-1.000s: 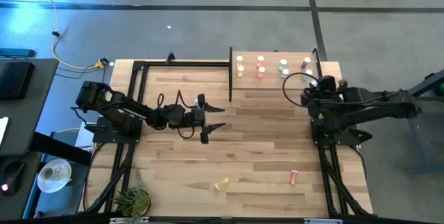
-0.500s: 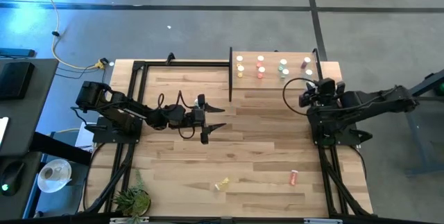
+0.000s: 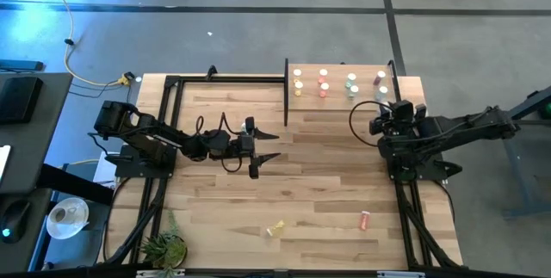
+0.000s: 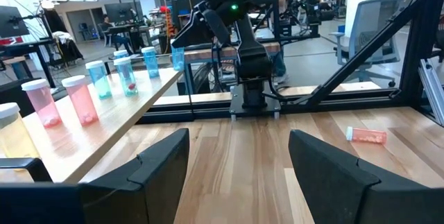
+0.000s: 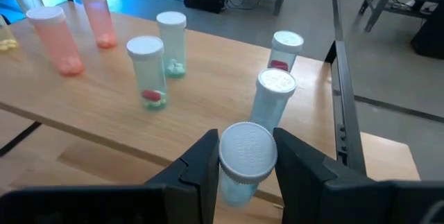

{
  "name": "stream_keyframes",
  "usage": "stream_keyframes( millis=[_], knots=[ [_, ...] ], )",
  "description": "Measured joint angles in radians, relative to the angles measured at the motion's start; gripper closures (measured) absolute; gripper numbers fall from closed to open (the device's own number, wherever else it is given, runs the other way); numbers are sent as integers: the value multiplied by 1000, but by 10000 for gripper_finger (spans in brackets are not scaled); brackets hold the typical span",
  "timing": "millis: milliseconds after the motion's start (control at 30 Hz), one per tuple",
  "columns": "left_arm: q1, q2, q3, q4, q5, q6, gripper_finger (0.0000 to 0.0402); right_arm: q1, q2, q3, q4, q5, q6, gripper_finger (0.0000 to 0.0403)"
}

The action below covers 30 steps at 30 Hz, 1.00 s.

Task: Pick and place medicine bottles onto shelf by color
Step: Put the blue pill bottle on the shelf aligned with the other blue pill bottle

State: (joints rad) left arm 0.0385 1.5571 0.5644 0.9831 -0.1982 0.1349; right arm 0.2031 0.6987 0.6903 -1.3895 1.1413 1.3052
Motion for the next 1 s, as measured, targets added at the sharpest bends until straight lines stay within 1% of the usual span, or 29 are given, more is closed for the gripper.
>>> stream_keyframes(
  millis=[467, 700, 867, 1000],
  knots=[
    [0, 0, 0, 0, 0, -2, 163, -3, 1, 0, 2, 38, -3, 295],
    [0, 0, 0, 0, 1, -1, 163, -88, 2, 0, 3, 39, -28, 295],
    [0, 0, 0, 0, 1, -3, 163, -136, 5, 0, 13, 5, -35, 295],
    [0, 0, 0, 1, 1, -1, 163, -178, 9, -1, 101, -11, -129, 295]
  ],
)
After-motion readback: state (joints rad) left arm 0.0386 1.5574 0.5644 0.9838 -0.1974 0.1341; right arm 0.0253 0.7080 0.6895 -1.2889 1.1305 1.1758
